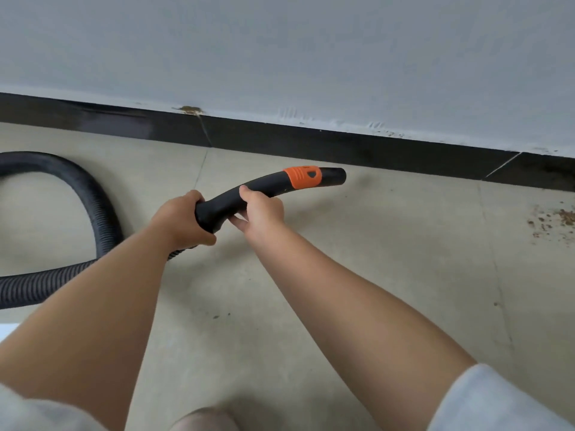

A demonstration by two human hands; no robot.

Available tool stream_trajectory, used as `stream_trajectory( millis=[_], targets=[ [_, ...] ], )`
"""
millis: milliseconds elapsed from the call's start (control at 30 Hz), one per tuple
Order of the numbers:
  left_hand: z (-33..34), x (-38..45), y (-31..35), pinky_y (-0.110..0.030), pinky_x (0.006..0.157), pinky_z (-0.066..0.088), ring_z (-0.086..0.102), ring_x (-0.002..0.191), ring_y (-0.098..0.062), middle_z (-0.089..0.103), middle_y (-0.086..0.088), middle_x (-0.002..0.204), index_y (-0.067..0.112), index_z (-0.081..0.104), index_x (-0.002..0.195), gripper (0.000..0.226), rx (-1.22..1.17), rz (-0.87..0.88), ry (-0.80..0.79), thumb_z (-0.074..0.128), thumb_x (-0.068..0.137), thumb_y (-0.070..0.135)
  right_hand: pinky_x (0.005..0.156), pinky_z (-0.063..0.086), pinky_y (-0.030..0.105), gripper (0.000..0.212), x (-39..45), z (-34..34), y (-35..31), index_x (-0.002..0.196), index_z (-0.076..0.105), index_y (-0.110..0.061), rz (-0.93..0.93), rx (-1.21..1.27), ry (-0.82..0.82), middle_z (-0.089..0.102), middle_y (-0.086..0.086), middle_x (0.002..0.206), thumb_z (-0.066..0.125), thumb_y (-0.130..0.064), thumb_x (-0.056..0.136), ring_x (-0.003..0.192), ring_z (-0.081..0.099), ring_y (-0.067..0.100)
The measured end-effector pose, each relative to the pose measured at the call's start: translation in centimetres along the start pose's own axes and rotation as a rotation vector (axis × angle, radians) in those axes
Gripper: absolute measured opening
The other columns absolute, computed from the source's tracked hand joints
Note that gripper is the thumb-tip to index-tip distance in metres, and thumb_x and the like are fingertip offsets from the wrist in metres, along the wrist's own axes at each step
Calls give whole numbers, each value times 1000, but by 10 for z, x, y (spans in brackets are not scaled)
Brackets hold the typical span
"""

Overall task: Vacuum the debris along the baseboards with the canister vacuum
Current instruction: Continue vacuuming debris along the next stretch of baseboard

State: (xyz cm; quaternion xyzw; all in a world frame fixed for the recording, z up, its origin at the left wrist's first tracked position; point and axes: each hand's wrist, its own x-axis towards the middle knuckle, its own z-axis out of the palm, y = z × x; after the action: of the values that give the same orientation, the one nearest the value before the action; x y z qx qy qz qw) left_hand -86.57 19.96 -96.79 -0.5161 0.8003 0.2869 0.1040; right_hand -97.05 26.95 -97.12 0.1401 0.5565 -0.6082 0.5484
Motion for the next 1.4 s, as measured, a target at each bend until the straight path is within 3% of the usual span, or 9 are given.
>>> stream_trajectory(
  millis=[167,367,733,1000,1100,1200,1400],
  targets=[
    [-6,-2,-24,-33,65,53,60,63,-23,57,-1,75,16,48,95,39,49,-20,4,72,65,12,82,54,41,43,5,13,20,130,44,-1,38,37,-38,55,17,125,59,-5,89,114,56,32],
    [7,2,-8,-36,66,53,60,73,-25,56,-2,82,15,46,98,42,119,20,-41,73,66,18,80,53,40,40,9,-7,14,129,45,-1,19,107,-20,57,19,123,57,-4,91,111,58,32],
    [41,9,92,-37,69,56,64,73,-24,61,-5,87,12,45,98,42,184,170,-87,71,66,23,78,51,41,39,13,-85,-47,128,46,-1,-68,156,83,57,19,122,57,-9,92,107,59,33],
    [78,7,174,-29,59,47,60,68,-19,58,-1,78,14,46,95,40,270,365,-163,71,67,27,79,51,40,44,5,-167,-86,134,41,-4,-123,238,225,56,18,125,56,-10,93,110,58,32],
    [101,4,205,-29,58,49,61,66,-16,61,1,76,15,48,95,39,219,458,-200,71,66,28,79,50,41,44,1,-199,-102,134,41,-3,-147,234,303,55,18,127,54,-11,93,113,56,32],
    [122,0,226,-34,69,55,65,69,-14,66,2,77,17,52,98,43,62,533,-292,76,65,28,82,49,44,46,-1,-228,-116,134,41,-2,-162,256,406,53,17,128,55,-12,92,117,53,34],
    [155,-2,240,-28,66,54,65,72,-16,66,-5,87,14,51,102,45,-165,458,-555,79,68,22,97,46,50,44,-8,-261,-128,132,41,-3,-168,256,521,53,17,128,55,-8,91,120,50,35]
  ],
)
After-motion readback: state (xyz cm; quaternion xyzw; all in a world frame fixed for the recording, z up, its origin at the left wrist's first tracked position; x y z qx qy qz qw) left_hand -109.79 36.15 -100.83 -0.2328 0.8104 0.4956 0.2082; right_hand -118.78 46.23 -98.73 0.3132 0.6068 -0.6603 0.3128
